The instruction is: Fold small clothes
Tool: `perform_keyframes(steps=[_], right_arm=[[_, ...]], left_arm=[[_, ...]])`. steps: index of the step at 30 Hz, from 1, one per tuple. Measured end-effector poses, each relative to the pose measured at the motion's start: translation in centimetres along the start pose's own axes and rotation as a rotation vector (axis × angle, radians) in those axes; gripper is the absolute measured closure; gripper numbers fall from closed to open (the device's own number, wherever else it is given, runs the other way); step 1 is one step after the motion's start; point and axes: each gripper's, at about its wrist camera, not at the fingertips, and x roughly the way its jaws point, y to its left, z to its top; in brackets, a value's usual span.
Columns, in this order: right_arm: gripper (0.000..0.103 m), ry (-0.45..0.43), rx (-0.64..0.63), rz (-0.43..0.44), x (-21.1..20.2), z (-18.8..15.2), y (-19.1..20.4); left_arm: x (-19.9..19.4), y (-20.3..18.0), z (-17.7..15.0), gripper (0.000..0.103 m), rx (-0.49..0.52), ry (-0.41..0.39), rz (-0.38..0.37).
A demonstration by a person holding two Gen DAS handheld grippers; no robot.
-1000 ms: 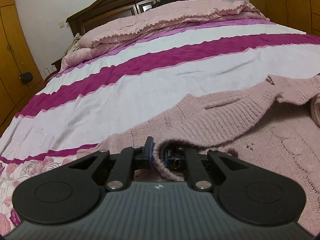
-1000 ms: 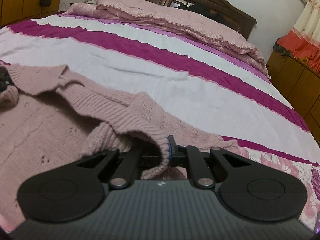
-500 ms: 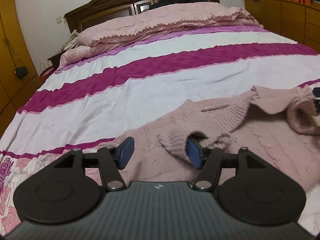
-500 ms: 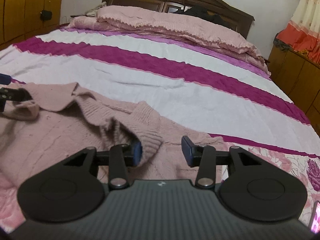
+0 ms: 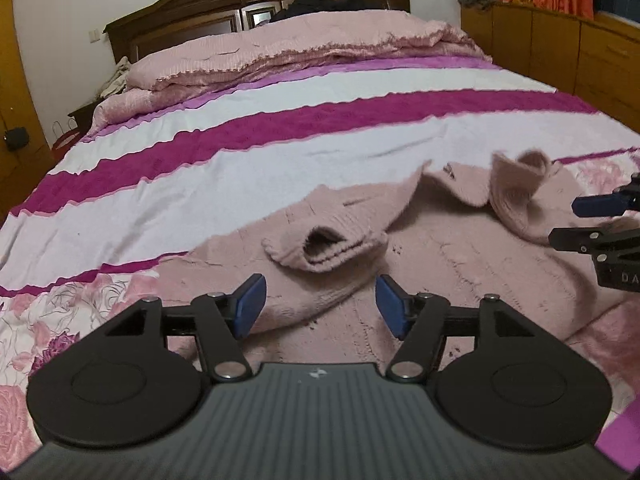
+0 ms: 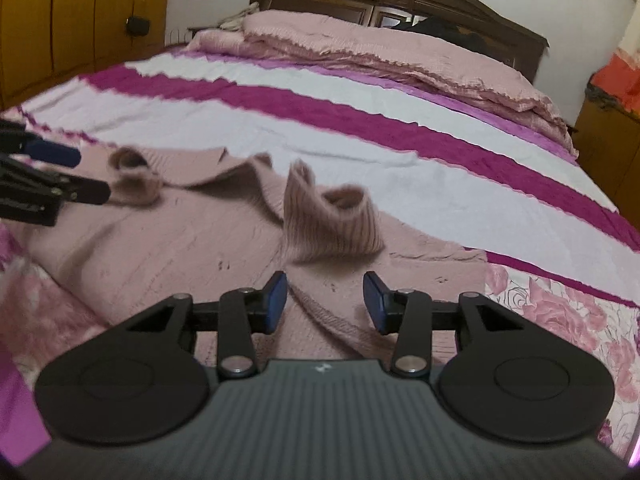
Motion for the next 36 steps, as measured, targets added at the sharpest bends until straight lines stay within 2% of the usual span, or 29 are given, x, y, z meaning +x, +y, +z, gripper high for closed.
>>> perform_keyframes(steps=[5, 9, 12, 13, 14, 16, 17, 18, 20, 23, 28, 34, 36], right_arm=[[0.059, -0.004, 0.026, 0.024, 1.8, 0.2, 0.2], [0.059, 0.000, 0.010, 0.015, 3.5, 0.8, 0.4], [0.059, 0.005, 0.007, 0.018, 4.7, 1.0, 0.3], [0.059, 0.005, 0.006, 0.019, 5.0, 1.0, 0.3], [0.060, 0.004, 0.005, 0.021, 5.2, 1.0, 0.3], [0.062, 0.002, 0.011, 0.025, 5.4, 1.1, 0.2], [0.077, -0.002, 0.020, 0.030, 5.4, 1.1, 0.1], [0.084, -0.004, 0.028, 0.030, 5.4, 1.2, 0.0], [0.090, -0.014, 0.037, 0.009, 5.2, 1.3, -0.3], [0.091, -0.064, 0.062, -0.024, 4.2, 1.7, -1.2], [0.091, -0.122, 0.158, -0.094, 3.1, 2.3, -3.9], [0.089, -0.077, 0.332, -0.151, 4.1, 1.7, -8.2], [0.088, -0.049, 0.373, -0.187, 4.9, 1.0, -9.1]], left_arm=[[2.4, -1.3, -0.1, 0.035, 0.027, 0.005, -0.018], [4.7, -2.3, -0.1, 0.035, 0.086, 0.003, 0.018], [5.6, -2.2, 0.0, 0.035, 0.094, -0.014, 0.029], [5.8, -2.0, 0.1, 0.042, 0.093, -0.018, 0.025], [5.9, -1.9, 0.2, 0.064, 0.094, -0.021, 0.019], [6.0, -1.5, 0.5, 0.079, 0.098, -0.020, 0.028], [6.0, -1.1, 0.6, 0.088, 0.093, -0.023, 0.034], [5.9, -0.6, 0.8, 0.089, 0.085, -0.027, 0.046], [5.7, 0.5, 1.2, 0.090, 0.059, -0.044, 0.080], [5.4, 2.8, 1.9, 0.091, 0.014, -0.074, 0.132], [6.0, 6.4, 2.9, 0.091, -0.047, -0.074, 0.207], [8.3, 8.5, 2.9, 0.089, -0.075, -0.027, 0.256], [9.2, 9.0, 2.5, 0.085, -0.099, 0.005, 0.266]])
